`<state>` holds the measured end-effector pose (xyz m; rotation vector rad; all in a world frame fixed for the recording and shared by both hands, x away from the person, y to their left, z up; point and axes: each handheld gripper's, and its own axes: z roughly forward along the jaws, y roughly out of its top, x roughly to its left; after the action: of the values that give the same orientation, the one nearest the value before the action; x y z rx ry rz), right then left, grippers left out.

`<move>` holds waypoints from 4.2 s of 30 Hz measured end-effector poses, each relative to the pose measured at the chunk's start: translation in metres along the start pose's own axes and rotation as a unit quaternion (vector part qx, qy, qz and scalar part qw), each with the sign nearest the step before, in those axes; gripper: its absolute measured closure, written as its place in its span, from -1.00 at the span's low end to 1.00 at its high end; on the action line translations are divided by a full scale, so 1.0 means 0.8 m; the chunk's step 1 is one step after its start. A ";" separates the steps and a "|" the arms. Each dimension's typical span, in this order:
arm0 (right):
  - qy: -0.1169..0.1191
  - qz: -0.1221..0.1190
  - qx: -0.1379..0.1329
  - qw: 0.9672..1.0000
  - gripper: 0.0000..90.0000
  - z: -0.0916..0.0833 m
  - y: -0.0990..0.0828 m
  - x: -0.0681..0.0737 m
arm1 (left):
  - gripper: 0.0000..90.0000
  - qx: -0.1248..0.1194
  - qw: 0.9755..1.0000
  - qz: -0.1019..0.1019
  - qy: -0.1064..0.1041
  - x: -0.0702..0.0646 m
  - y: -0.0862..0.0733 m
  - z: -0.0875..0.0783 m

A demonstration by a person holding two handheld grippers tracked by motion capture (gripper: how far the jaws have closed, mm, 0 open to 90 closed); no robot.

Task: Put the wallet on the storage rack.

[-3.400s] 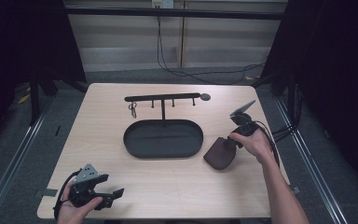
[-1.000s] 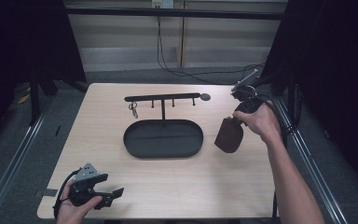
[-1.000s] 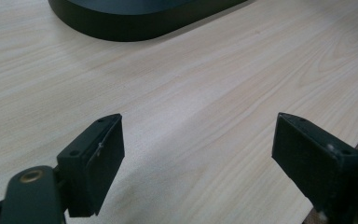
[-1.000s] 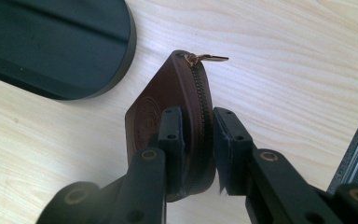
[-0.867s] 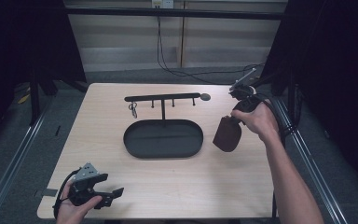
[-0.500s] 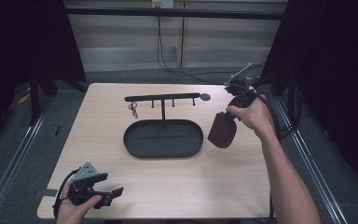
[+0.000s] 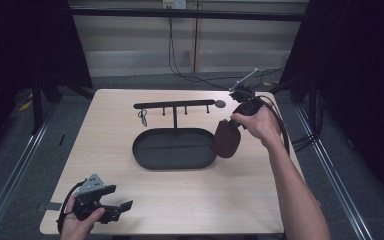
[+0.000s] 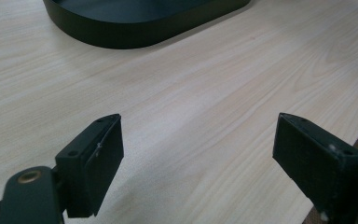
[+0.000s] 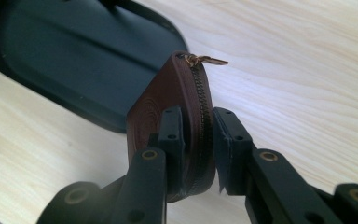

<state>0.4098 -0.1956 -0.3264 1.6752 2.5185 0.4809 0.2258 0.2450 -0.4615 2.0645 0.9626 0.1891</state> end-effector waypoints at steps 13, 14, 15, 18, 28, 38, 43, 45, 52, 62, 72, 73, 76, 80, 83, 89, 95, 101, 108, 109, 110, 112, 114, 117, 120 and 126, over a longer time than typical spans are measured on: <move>0.041 0.007 -0.020 0.999 0.67 0.020 0.009 0.011 | -0.64 0.004 1.000 0.007 -0.001 -0.002 -0.001 -0.001; 0.045 0.005 -0.019 0.999 0.67 0.022 0.009 0.012 | -0.64 0.002 1.000 0.007 -0.001 -0.002 -0.001 -0.001; 0.043 0.005 -0.023 0.999 0.67 0.024 0.009 0.013 | -0.64 0.002 1.000 0.007 -0.001 -0.002 -0.001 -0.001; 0.055 0.002 -0.028 0.998 0.68 0.032 0.010 0.018 | -0.64 0.002 1.000 0.006 -0.001 -0.001 -0.001 -0.001; 0.088 0.007 -0.033 0.996 0.68 0.055 0.019 0.023 | -0.64 0.003 1.000 0.000 0.003 -0.001 -0.001 -0.001; 0.124 0.024 -0.044 0.991 0.68 0.090 0.016 0.028 | -0.64 0.006 1.000 0.000 0.002 -0.001 -0.001 0.000; 0.129 0.037 -0.048 0.990 0.69 0.109 0.010 0.023 | -0.64 0.004 1.000 -0.002 0.002 0.000 -0.001 -0.002; 0.135 0.043 -0.056 0.988 0.69 0.114 0.008 0.020 | -0.64 0.004 1.000 -0.002 0.002 0.000 -0.001 -0.001; 0.144 0.054 -0.060 0.986 0.69 0.128 -0.004 0.011 | -0.64 0.005 1.000 0.000 -0.002 0.000 0.000 -0.001; 0.144 0.065 -0.071 0.985 0.74 0.145 -0.016 0.005 | -0.64 0.003 1.000 -0.003 -0.002 0.001 0.001 -0.001; 0.136 0.043 -0.099 0.985 0.40 0.139 -0.019 0.013 | -0.64 -0.004 1.000 -0.010 -0.002 0.002 0.001 -0.001; 0.133 0.038 -0.108 0.984 0.35 0.138 -0.020 0.013 | -0.64 -0.005 1.000 -0.011 -0.002 0.001 0.001 -0.001; 0.108 0.031 -0.126 0.986 0.25 0.131 -0.025 0.014 | -0.64 -0.003 1.000 -0.012 -0.004 0.002 0.001 -0.001; 0.105 0.033 -0.143 0.984 -0.01 0.124 -0.032 0.011 | -0.64 -0.006 1.000 -0.016 -0.001 0.004 0.002 -0.003; 0.108 0.041 -0.145 0.983 -0.31 0.121 -0.039 0.006 | -0.64 -0.005 1.000 -0.024 0.003 0.006 0.002 -0.002; 0.111 0.045 -0.157 0.980 -0.51 0.118 -0.055 0.004 | -0.64 -0.004 1.000 -0.030 0.004 0.009 0.003 -0.002; 0.103 0.038 -0.170 0.979 -0.61 0.106 -0.071 -0.001 | -0.64 0.003 0.999 -0.036 0.002 0.012 0.003 -0.003; 0.101 0.033 -0.181 0.978 -0.61 0.101 -0.092 -0.003 | -0.63 0.004 0.999 -0.035 -0.003 0.012 0.003 -0.003; 0.102 0.031 -0.196 0.975 -0.62 0.093 -0.118 -0.006 | -0.64 0.007 0.999 -0.032 0.008 0.013 0.002 -0.004; 0.101 0.032 -0.197 0.975 -0.62 0.092 -0.122 -0.006 | -0.64 0.006 0.999 -0.033 0.007 0.013 0.002 -0.004; 0.099 0.030 -0.196 0.975 -0.62 0.091 -0.125 -0.006 | -0.64 0.004 0.999 -0.037 0.006 0.013 0.002 -0.004; 0.098 0.031 -0.200 0.974 -0.62 0.089 -0.136 -0.009 | -0.64 0.005 0.999 -0.039 0.006 0.013 0.001 -0.004; 0.089 0.035 -0.200 0.975 -0.62 0.088 -0.143 -0.011 | -0.64 0.005 0.999 -0.039 0.006 0.014 0.002 -0.005; 0.084 0.042 -0.204 0.974 -0.62 0.086 -0.159 -0.016 | -0.64 0.007 0.999 -0.038 0.007 0.015 0.003 -0.004; 0.083 0.040 -0.204 0.975 -0.61 0.085 -0.173 -0.019 | -0.64 0.007 0.999 -0.041 0.009 0.015 0.002 -0.002; 0.080 0.047 -0.209 0.973 -0.56 0.085 -0.203 -0.026 | -0.64 0.005 0.999 -0.041 0.008 0.015 0.002 -0.004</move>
<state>0.2906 -0.2573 -0.4416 1.6436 2.2277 1.1080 0.2336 0.2551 -0.4608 2.0301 1.0585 0.1587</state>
